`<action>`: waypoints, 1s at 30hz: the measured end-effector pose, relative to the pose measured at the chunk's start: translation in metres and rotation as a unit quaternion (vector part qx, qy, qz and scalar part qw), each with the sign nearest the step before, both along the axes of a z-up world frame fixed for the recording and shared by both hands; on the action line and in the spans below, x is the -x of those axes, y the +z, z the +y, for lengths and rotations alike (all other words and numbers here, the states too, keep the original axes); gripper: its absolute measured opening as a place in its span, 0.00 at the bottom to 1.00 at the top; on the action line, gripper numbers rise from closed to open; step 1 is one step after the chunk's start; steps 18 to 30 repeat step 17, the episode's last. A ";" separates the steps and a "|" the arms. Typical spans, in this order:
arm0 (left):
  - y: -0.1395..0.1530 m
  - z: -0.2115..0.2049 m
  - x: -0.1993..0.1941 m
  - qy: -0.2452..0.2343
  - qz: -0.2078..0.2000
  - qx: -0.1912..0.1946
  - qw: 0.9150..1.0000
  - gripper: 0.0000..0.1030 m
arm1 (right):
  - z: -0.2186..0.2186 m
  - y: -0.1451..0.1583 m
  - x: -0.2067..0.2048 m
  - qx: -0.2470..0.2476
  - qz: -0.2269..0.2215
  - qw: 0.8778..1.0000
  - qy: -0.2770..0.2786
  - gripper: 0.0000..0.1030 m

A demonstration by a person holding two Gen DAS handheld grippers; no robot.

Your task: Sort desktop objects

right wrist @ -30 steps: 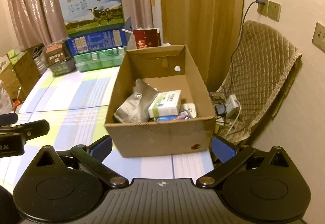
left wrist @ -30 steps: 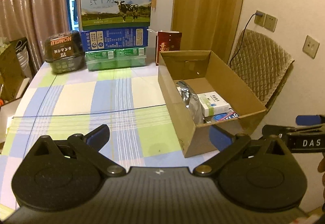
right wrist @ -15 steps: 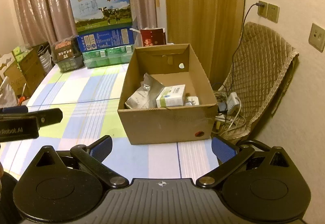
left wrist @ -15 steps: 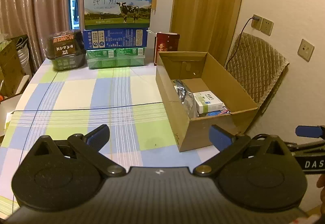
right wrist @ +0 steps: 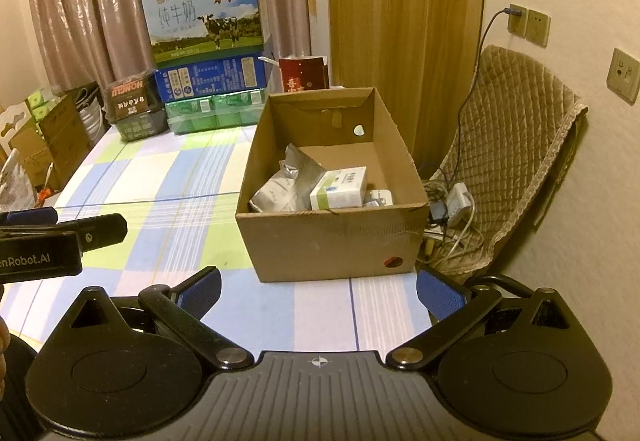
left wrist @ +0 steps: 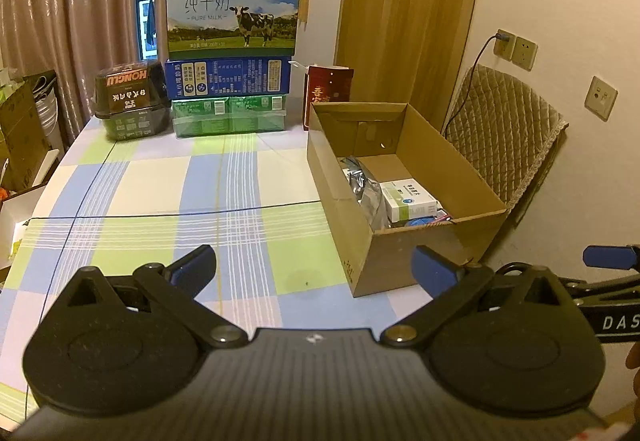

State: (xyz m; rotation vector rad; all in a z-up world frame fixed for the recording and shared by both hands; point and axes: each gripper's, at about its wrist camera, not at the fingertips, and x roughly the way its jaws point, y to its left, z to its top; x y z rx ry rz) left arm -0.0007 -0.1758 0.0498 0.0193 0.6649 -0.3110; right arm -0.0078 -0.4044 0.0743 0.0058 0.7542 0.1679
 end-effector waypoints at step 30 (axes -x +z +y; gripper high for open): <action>-0.008 0.001 -0.002 -0.012 -0.003 0.003 1.000 0.99 | 0.003 -0.007 -0.006 0.005 0.012 1.000 0.000 0.98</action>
